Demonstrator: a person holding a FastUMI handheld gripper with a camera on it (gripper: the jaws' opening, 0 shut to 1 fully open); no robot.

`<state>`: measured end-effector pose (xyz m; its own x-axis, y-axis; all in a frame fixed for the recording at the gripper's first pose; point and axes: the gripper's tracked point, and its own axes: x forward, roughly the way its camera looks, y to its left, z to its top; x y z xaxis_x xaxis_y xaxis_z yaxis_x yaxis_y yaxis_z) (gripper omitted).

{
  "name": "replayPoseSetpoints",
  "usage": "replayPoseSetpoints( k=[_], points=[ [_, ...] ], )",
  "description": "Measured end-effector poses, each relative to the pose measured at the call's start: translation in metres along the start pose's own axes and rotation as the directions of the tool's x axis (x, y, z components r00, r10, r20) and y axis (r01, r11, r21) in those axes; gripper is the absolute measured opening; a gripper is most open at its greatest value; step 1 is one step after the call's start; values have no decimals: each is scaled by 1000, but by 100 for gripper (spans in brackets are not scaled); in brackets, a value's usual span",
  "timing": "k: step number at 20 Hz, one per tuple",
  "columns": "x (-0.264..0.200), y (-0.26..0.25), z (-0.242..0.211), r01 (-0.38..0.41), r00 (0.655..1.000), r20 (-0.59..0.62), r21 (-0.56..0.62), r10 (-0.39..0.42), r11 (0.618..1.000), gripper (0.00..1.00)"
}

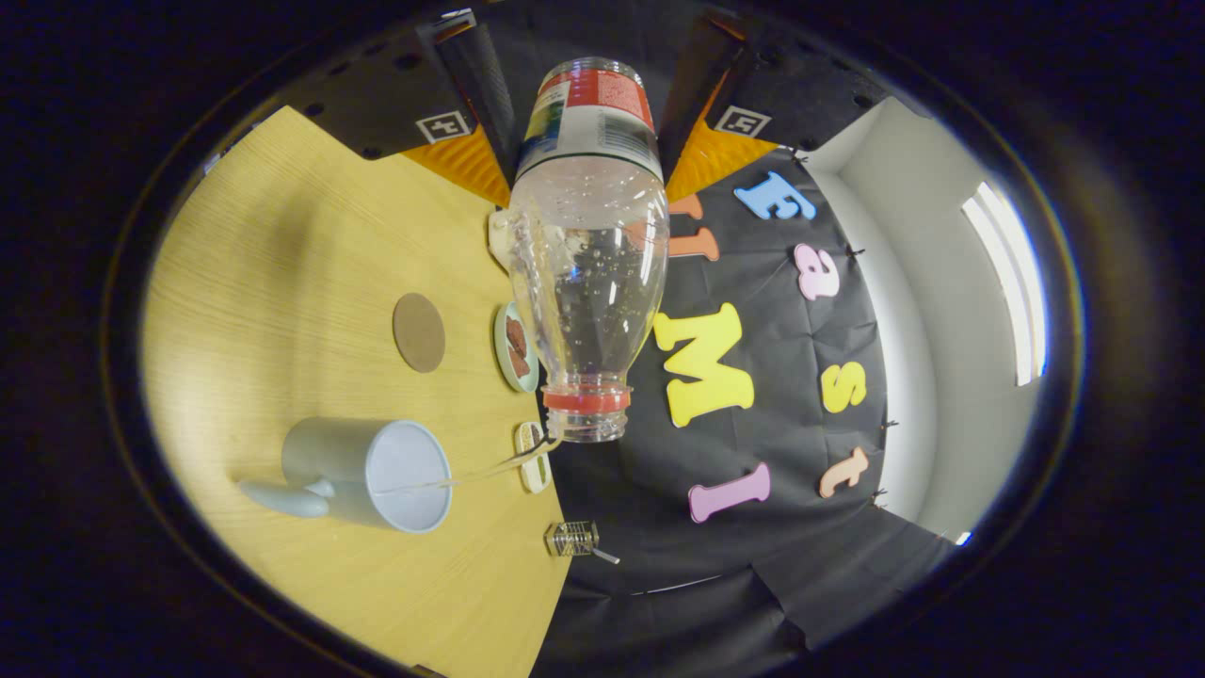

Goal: Take the bottle from table, then pour the juice into the cup, finally place the bottle on the coaster

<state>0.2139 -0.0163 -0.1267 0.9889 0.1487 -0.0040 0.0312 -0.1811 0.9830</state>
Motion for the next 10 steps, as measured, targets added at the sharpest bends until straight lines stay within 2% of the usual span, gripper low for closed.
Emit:
replayPoseSetpoints(
  k=[10],
  points=[
    [-3, 6, 9, -11, 1000, 12, 34, 11, 999, 79]
  ],
)
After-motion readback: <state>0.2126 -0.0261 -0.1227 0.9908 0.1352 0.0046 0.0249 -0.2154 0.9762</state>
